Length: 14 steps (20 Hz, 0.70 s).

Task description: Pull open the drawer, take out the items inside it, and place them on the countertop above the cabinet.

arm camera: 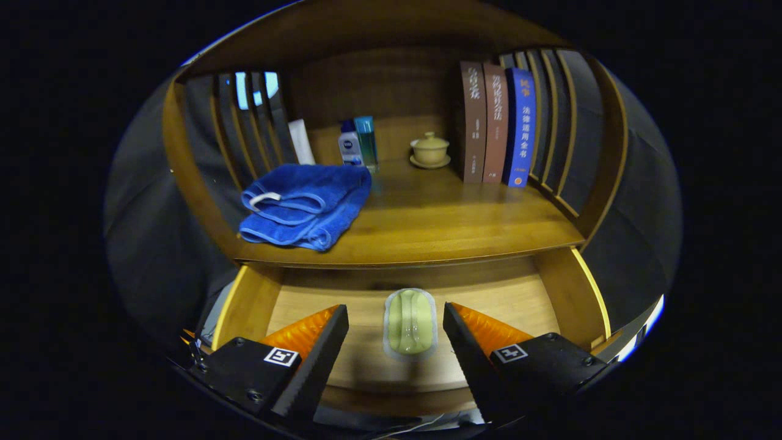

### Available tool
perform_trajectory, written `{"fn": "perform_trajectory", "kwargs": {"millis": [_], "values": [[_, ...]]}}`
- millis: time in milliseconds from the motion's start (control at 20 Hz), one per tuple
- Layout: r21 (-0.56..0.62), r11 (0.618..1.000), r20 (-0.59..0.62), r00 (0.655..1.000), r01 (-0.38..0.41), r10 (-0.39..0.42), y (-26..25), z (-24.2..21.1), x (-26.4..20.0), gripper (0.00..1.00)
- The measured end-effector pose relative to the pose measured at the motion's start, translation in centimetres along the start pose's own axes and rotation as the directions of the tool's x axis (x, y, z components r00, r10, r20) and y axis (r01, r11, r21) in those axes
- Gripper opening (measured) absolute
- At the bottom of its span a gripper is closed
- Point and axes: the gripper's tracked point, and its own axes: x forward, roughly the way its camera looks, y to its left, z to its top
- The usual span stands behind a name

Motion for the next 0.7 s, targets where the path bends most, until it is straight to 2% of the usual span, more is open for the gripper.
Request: {"fn": "perform_trajectory", "kwargs": {"millis": [200,450,550,700], "values": [[-0.015,0.999,-0.157,0.987,0.040,-0.042,-0.7,-1.5,3.8,0.97],[0.009,0.998,-0.370,0.928,0.054,-0.047,-1.2,-4.8,6.7,0.91],[-0.008,0.997,-0.407,0.911,0.074,-0.071,-1.7,-5.8,7.3,0.89],[-0.027,0.998,-0.416,0.907,0.063,-0.069,-1.5,-6.1,7.9,0.65]]}}
